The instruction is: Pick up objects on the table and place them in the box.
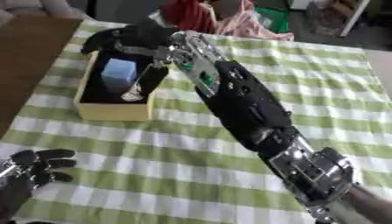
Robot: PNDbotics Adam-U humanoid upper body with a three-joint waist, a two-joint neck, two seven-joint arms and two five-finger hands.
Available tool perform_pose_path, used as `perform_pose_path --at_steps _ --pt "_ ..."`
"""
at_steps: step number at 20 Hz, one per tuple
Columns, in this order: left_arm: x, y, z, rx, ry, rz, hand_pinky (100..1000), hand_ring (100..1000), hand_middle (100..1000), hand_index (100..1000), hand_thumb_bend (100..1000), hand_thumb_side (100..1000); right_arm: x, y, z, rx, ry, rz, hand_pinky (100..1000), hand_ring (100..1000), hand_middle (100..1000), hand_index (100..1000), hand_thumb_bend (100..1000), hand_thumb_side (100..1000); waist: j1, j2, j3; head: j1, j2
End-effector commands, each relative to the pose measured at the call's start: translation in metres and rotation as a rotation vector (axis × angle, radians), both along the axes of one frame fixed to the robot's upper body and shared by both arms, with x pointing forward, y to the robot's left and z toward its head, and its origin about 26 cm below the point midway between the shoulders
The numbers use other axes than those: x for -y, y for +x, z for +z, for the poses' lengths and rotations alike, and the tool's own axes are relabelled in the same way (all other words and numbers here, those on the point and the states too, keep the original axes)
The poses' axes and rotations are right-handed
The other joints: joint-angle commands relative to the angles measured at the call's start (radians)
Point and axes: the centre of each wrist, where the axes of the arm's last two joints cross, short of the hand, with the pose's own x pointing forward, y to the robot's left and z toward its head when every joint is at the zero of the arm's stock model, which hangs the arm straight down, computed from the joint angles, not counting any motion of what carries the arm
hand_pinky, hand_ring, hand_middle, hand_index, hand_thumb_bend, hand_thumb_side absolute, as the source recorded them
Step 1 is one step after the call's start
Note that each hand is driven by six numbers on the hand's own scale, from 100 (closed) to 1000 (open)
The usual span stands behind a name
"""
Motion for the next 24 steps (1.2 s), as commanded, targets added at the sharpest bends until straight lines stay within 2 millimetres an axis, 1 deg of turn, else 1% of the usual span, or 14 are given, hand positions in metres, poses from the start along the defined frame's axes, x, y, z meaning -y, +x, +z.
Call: perform_pose_path --at_steps 1,2,3,4,5,9,10,11,12,16,17,18,21,24 --pt "-0.003 0.000 0.004 0.018 0.000 0.015 748 846 817 819 100 998 0.014 -0.005 0.021 0.048 0.067 -0.016 821 944 893 958 328 346 0.009 -0.023 -0.017 0.014 -0.002" --pt "-0.005 0.000 0.004 0.017 0.001 0.025 748 847 819 820 100 994 0.019 -0.007 0.025 0.046 0.105 -0.017 812 942 874 949 266 292 0.010 -0.025 -0.028 0.022 0.000" --pt "-0.006 -0.001 0.003 0.017 0.000 0.036 748 848 819 820 100 991 0.024 -0.009 0.029 0.045 0.144 -0.017 809 939 865 946 245 269 0.010 -0.028 -0.038 0.028 0.002" --pt "-0.009 -0.001 0.003 0.019 -0.002 0.052 747 849 820 821 100 982 0.031 -0.012 0.033 0.045 0.193 -0.026 793 933 839 936 164 219 0.011 -0.031 -0.050 0.036 0.004" --pt "-0.011 -0.001 0.003 0.021 -0.006 0.068 747 850 821 822 100 974 0.037 -0.016 0.037 0.041 0.241 -0.037 781 933 819 927 106 199 0.012 -0.034 -0.059 0.042 0.006" --pt "-0.022 -0.001 0.005 0.036 -0.027 0.161 745 852 824 825 100 948 0.070 -0.032 0.043 0.000 0.441 -0.125 745 922 766 897 100 161 0.015 -0.044 -0.098 0.073 0.009" --pt "-0.025 -0.001 0.005 0.040 -0.032 0.188 745 853 826 827 100 935 0.079 -0.036 0.041 -0.017 0.494 -0.158 718 914 730 878 100 156 0.017 -0.046 -0.109 0.081 0.010" --pt "-0.027 -0.002 0.005 0.045 -0.039 0.214 745 853 826 827 100 933 0.088 -0.040 0.039 -0.034 0.548 -0.189 715 914 727 876 100 157 0.018 -0.047 -0.118 0.088 0.010" --pt "-0.030 -0.002 0.006 0.050 -0.048 0.238 744 853 826 827 100 917 0.096 -0.045 0.038 -0.051 0.601 -0.218 690 907 691 857 100 158 0.019 -0.048 -0.126 0.094 0.010" --pt "-0.040 -0.004 0.010 0.090 -0.102 0.351 742 852 825 827 100 863 0.122 -0.063 0.026 -0.118 0.798 -0.334 657 898 641 827 100 164 0.028 -0.050 -0.149 0.110 0.009" --pt "-0.041 -0.004 0.011 0.096 -0.111 0.368 742 852 825 827 100 863 0.124 -0.067 0.025 -0.127 0.823 -0.347 657 898 641 827 100 164 0.029 -0.051 -0.152 0.112 0.010" --pt "-0.043 -0.005 0.012 0.109 -0.125 0.392 737 850 822 826 100 796 0.128 -0.070 0.021 -0.143 0.845 -0.369 637 893 615 805 100 185 0.031 -0.050 -0.155 0.115 0.008" --pt "-0.054 -0.007 0.017 0.166 -0.186 0.505 734 850 821 824 100 762 0.147 -0.087 0.005 -0.194 0.919 -0.440 631 892 607 799 100 203 0.037 -0.049 -0.169 0.126 0.006" --pt "-0.060 -0.009 0.020 0.211 -0.217 0.567 734 849 820 823 100 707 0.160 -0.103 -0.006 -0.218 0.958 -0.488 627 892 599 794 100 218 0.041 -0.045 -0.180 0.133 0.005"
